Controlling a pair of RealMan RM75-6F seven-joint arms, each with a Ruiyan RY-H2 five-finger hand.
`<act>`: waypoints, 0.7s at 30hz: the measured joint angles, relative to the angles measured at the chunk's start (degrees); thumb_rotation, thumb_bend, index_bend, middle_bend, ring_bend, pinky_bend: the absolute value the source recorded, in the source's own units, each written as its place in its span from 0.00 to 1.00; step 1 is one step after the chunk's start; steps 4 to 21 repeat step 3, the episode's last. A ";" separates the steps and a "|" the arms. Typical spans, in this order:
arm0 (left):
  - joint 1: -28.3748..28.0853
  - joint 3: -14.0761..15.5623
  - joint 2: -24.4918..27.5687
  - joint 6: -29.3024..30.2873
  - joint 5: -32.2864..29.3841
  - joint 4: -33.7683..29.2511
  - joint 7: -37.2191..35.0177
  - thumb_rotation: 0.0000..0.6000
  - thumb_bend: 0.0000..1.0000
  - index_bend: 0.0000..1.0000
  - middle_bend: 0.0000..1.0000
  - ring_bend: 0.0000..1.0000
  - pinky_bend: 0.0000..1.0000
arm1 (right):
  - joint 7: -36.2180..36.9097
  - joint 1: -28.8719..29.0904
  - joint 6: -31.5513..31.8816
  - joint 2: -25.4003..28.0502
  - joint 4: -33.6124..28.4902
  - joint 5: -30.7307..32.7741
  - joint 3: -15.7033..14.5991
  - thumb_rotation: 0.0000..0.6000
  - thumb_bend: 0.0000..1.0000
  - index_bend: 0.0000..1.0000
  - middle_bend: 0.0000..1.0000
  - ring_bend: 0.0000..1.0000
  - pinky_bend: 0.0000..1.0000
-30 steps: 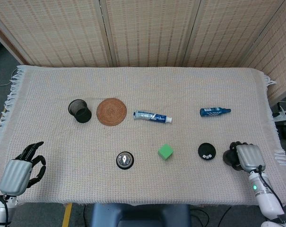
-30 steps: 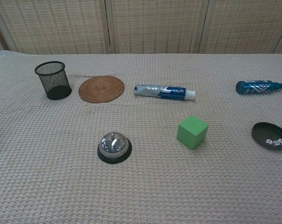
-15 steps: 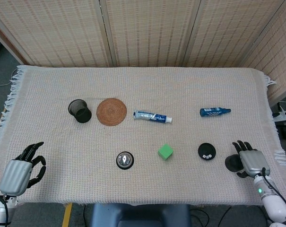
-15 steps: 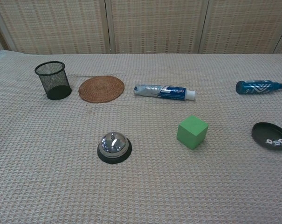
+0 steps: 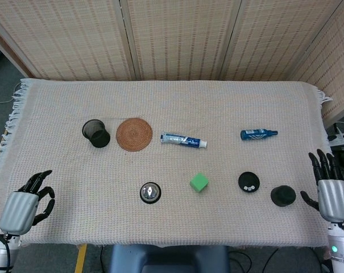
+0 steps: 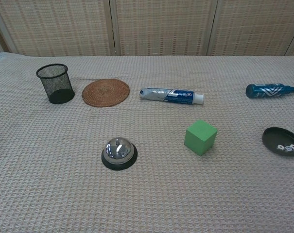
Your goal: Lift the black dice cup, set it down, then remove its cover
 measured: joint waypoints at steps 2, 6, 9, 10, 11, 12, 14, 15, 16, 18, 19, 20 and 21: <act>-0.09 -0.04 -0.09 -0.15 -0.08 0.02 0.25 1.00 0.42 0.55 0.15 0.17 0.52 | 0.38 -1.12 1.08 -1.36 1.67 -1.15 0.69 1.00 0.10 0.00 0.00 0.00 0.18; -0.13 -0.06 -0.14 -0.26 -0.15 0.03 0.38 1.00 0.42 0.55 0.15 0.17 0.52 | 0.55 -1.39 1.10 -1.52 1.87 -1.47 0.82 1.00 0.10 0.00 0.00 0.00 0.18; -0.13 -0.06 -0.14 -0.26 -0.15 0.03 0.38 1.00 0.42 0.55 0.15 0.17 0.52 | 0.55 -1.39 1.10 -1.52 1.87 -1.47 0.82 1.00 0.10 0.00 0.00 0.00 0.18; -0.13 -0.06 -0.14 -0.26 -0.15 0.03 0.38 1.00 0.42 0.55 0.15 0.17 0.52 | 0.55 -1.39 1.10 -1.52 1.87 -1.47 0.82 1.00 0.10 0.00 0.00 0.00 0.18; -0.13 -0.06 -0.14 -0.26 -0.15 0.03 0.38 1.00 0.42 0.55 0.15 0.17 0.52 | 0.55 -1.39 1.10 -1.52 1.87 -1.47 0.82 1.00 0.10 0.00 0.00 0.00 0.18; -0.13 -0.06 -0.14 -0.26 -0.15 0.03 0.38 1.00 0.42 0.55 0.15 0.17 0.52 | 0.55 -1.39 1.10 -1.52 1.87 -1.47 0.82 1.00 0.10 0.00 0.00 0.00 0.18; -0.13 -0.06 -0.14 -0.26 -0.15 0.03 0.38 1.00 0.42 0.55 0.15 0.17 0.52 | 0.55 -1.39 1.10 -1.52 1.87 -1.47 0.82 1.00 0.10 0.00 0.00 0.00 0.18; -0.13 -0.06 -0.14 -0.26 -0.15 0.03 0.38 1.00 0.42 0.55 0.15 0.17 0.52 | 0.55 -1.39 1.10 -1.52 1.87 -1.47 0.82 1.00 0.10 0.00 0.00 0.00 0.18; -0.13 -0.06 -0.14 -0.26 -0.15 0.03 0.38 1.00 0.42 0.55 0.15 0.17 0.52 | 0.55 -1.39 1.10 -1.52 1.87 -1.47 0.82 1.00 0.10 0.00 0.00 0.00 0.18; -0.13 -0.06 -0.14 -0.26 -0.15 0.03 0.38 1.00 0.42 0.55 0.15 0.17 0.52 | 0.55 -1.39 1.10 -1.52 1.87 -1.47 0.82 1.00 0.10 0.00 0.00 0.00 0.18; -0.13 -0.06 -0.14 -0.26 -0.15 0.03 0.38 1.00 0.42 0.55 0.15 0.17 0.52 | 0.55 -1.39 1.10 -1.52 1.87 -1.47 0.82 1.00 0.10 0.00 0.00 0.00 0.18; -0.13 -0.06 -0.14 -0.26 -0.15 0.03 0.38 1.00 0.42 0.55 0.15 0.17 0.52 | 0.55 -1.39 1.10 -1.52 1.87 -1.47 0.82 1.00 0.10 0.00 0.00 0.00 0.18; -0.13 -0.06 -0.14 -0.26 -0.15 0.03 0.38 1.00 0.42 0.55 0.15 0.17 0.52 | 0.55 -1.39 1.10 -1.52 1.87 -1.47 0.82 1.00 0.10 0.00 0.00 0.00 0.18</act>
